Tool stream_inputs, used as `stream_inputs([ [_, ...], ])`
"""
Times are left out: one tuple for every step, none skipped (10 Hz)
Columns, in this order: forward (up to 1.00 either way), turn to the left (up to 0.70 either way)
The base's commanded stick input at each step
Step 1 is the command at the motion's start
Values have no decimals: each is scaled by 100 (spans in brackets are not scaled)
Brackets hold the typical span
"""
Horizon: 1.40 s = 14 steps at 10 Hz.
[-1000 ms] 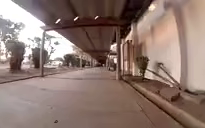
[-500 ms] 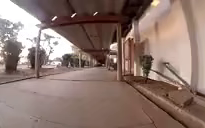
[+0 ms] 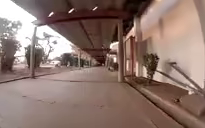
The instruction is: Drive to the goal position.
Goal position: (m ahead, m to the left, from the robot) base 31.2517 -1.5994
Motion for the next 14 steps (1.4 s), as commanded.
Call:
stream_inputs([
  [70,0],
  [70,0],
  [70,0],
  [70,0],
  [70,0],
  [70,0],
  [70,0],
  [70,0],
  [70,0],
  [70,0],
  [70,0],
  [70,0],
  [70,0],
  [70,18],
])
